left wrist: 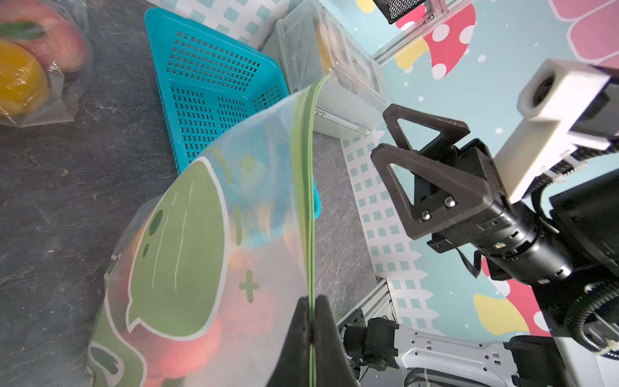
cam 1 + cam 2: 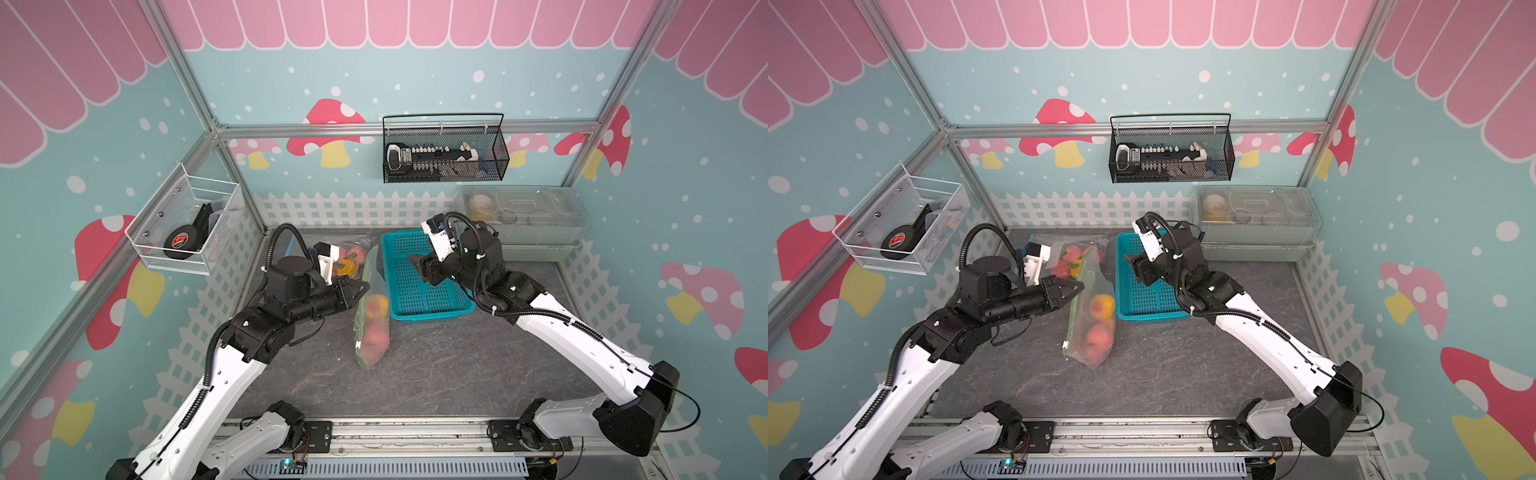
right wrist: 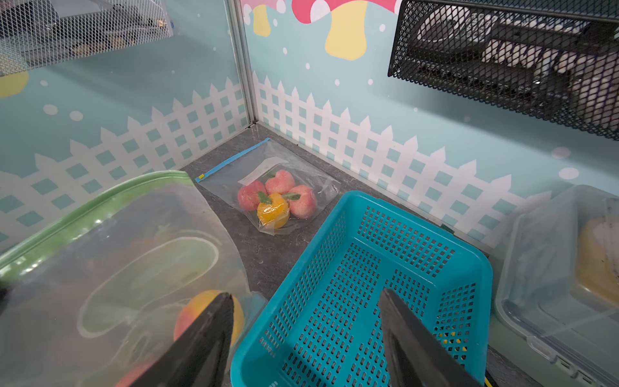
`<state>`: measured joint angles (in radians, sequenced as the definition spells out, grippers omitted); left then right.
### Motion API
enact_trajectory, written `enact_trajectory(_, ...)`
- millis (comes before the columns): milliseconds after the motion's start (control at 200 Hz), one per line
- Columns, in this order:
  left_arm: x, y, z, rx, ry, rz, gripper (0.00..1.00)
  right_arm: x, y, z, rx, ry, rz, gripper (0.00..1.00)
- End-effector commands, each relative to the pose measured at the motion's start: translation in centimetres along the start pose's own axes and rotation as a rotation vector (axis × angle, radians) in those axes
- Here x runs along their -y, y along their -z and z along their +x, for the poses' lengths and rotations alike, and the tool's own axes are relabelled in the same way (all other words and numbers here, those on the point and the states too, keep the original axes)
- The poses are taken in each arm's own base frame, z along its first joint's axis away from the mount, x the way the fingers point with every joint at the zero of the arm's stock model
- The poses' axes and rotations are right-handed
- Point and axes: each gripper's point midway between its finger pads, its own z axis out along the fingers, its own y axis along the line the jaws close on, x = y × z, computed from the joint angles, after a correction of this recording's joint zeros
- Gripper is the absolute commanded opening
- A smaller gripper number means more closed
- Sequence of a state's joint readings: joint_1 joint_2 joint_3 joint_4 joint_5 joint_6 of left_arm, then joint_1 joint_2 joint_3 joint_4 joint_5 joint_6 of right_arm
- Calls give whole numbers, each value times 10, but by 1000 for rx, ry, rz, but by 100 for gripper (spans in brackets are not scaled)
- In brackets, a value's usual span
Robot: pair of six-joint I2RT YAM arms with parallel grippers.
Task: Place the peach in a zip-top bag and seal the zipper
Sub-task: Place the zipper food storage bag at the center of the board.
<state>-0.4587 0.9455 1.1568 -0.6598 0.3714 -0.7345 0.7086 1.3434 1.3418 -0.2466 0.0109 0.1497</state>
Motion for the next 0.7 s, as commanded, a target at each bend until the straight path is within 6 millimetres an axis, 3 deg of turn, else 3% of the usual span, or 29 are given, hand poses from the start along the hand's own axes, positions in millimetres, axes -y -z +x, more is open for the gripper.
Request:
enact_trajectory(0, -23, 6, 4, 5, -3, -94, 0, 1, -4, 5, -16, 4, 4, 70)
enact_trajectory(130, -65, 13, 16, -34, -62, -287, 0, 2, -2, 6, -21, 11, 10, 70)
enact_trajectory(315, -123, 40, 9, -21, -128, -566, 0, 4, -2, 6, -22, 18, 21, 70)
enact_trajectory(690, -194, 120, -27, 63, -421, -1200, 0, 6, 0, 4, -22, 33, 29, 71)
